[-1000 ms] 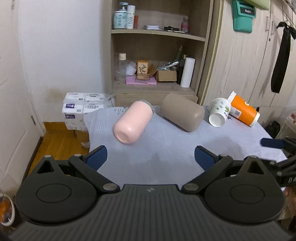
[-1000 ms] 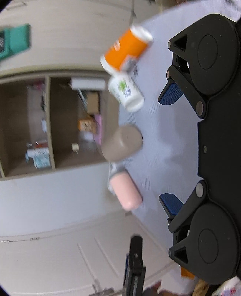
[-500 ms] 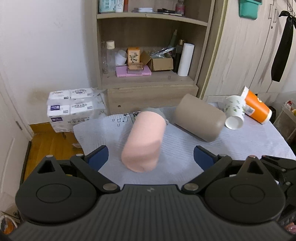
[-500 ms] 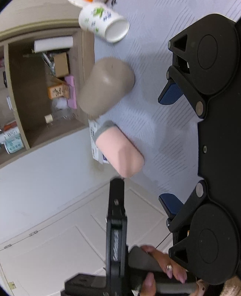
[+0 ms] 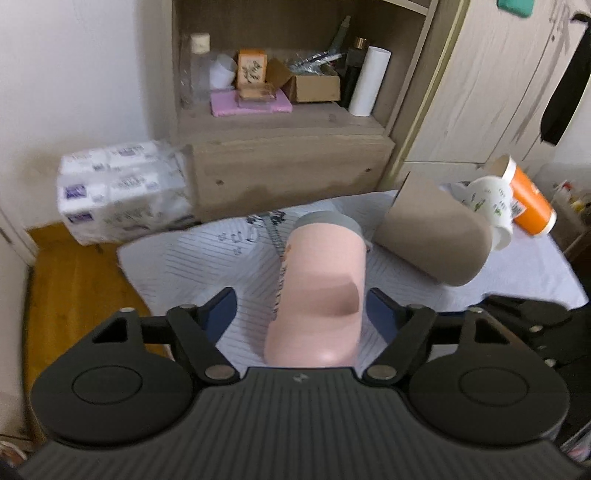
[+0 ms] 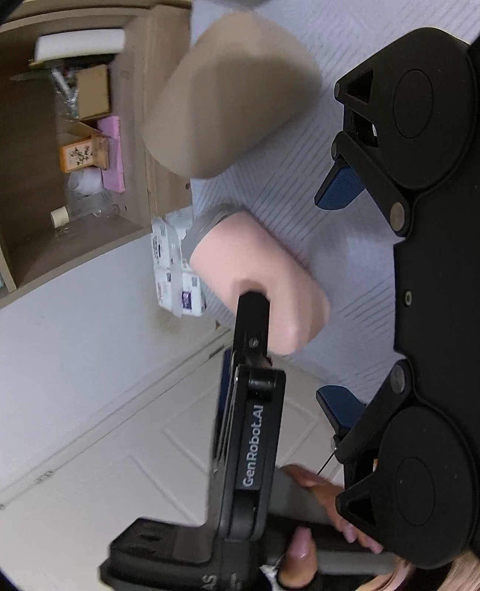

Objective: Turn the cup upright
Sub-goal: 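Close the left tool around the pink tumbler's body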

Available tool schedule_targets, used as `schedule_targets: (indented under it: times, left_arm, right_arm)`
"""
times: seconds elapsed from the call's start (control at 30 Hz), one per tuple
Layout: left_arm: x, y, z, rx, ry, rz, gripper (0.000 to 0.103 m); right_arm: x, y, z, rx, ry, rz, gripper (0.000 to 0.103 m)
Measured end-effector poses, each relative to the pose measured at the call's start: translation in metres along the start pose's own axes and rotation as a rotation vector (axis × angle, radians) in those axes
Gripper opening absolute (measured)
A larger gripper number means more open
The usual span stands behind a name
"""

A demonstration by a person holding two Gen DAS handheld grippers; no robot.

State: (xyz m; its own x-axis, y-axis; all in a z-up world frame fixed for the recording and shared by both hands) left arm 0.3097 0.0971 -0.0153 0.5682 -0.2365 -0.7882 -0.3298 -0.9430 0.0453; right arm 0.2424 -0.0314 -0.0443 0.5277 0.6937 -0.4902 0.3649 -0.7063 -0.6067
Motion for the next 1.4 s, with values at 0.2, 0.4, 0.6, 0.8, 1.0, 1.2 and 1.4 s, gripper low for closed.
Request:
schedule_targets:
  times: [0.2,0.4,0.6,0.8,1.0,1.2,1.4]
  left_arm:
    - [0.010,-0.011,0.001,-0.058,-0.031,0.074,0.062]
    - [0.022,-0.015,0.002,-0.165,-0.138,0.135,0.061]
    - [0.019,-0.008,0.004,-0.182,-0.141,0.100,0.060]
    - [0.015,0.001,0.008,-0.163,-0.122,0.062,0.060]
    - [0.010,0.010,0.016,-0.211,-0.120,0.019,0.060]
    - [-0.001,0.021,0.028,-0.206,-0.148,0.023,0.059]
    - [-0.018,0.034,0.049,-0.231,-0.173,0.026,0.058]
  right_arm:
    - [0.015,0.008,-0.009,0.087,0.001,-0.029,0.090]
    - [0.026,0.010,-0.011,0.122,0.001,-0.018,0.089]
    - [0.032,0.014,-0.014,0.140,0.000,-0.023,0.081]
    - [0.031,0.016,-0.013,0.144,0.001,-0.025,0.080]
    - [0.036,0.002,-0.008,0.074,0.006,0.048,0.079]
    - [0.022,0.000,0.002,0.057,-0.033,0.020,0.079]
    - [0.004,0.002,0.019,0.081,-0.056,-0.035,0.079]
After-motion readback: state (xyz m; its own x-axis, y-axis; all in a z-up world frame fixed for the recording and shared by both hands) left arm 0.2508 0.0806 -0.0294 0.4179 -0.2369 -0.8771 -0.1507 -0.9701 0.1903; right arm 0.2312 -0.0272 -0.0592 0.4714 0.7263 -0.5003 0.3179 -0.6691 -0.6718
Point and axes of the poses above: each gripper's, at about its wrist camera, not at the fingertips, and x roughly the way its jaws point, y to its right, z to its underside, the point moved 1 cm from there along x, roughly the way its jaws point, and after that the axes turned 10 degrees about -z, right-handed, at the moved point
